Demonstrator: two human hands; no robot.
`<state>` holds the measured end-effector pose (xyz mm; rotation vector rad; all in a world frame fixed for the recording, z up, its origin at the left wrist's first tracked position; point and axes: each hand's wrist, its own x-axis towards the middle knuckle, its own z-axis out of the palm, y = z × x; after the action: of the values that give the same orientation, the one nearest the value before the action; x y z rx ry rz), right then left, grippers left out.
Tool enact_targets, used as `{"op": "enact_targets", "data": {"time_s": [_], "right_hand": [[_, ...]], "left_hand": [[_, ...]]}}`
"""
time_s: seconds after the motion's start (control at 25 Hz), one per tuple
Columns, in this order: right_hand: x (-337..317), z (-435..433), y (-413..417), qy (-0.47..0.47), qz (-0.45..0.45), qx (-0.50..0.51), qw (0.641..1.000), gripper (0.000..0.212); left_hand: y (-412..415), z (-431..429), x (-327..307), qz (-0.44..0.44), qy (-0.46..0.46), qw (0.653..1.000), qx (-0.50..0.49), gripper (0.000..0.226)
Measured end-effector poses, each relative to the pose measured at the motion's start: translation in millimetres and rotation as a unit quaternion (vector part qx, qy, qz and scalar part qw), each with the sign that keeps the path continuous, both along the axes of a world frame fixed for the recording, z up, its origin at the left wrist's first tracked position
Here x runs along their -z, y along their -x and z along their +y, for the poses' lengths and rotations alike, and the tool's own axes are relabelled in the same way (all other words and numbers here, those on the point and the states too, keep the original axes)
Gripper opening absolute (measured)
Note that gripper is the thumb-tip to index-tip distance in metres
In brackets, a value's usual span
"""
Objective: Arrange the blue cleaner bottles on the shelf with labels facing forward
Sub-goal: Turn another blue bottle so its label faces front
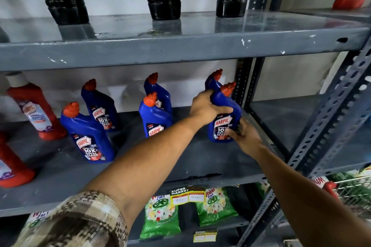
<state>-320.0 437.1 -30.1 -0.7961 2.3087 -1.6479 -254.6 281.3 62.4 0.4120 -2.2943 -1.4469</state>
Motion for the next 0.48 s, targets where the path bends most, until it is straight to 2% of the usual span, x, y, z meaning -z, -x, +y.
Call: {"op": "enact_targets", "data": {"time_s": [0.24,0.36,0.4,0.48], "right_hand": [[14,-2,5,-0.036,-0.010,0.005,0.999,0.064],[15,-1,5,0.002,-0.012,0.025,1.000,0.069],[14,0,4,0.029,-0.025,0.037,0.999,0.068],[12,-2,0,0.056,-0.049,0.049,0.996,0.054]], "left_hand": [[-1,1,16,0.000,-0.028,1.000,-0.015,0.052],[-8,1,22,0.000,-0.080,0.997,0.023,0.054],[-13,0,28,-0.010,-0.104,0.993,0.050,0.051],[-22,-2,46,-0.051,-0.094,0.991,0.083,0.038]]}}
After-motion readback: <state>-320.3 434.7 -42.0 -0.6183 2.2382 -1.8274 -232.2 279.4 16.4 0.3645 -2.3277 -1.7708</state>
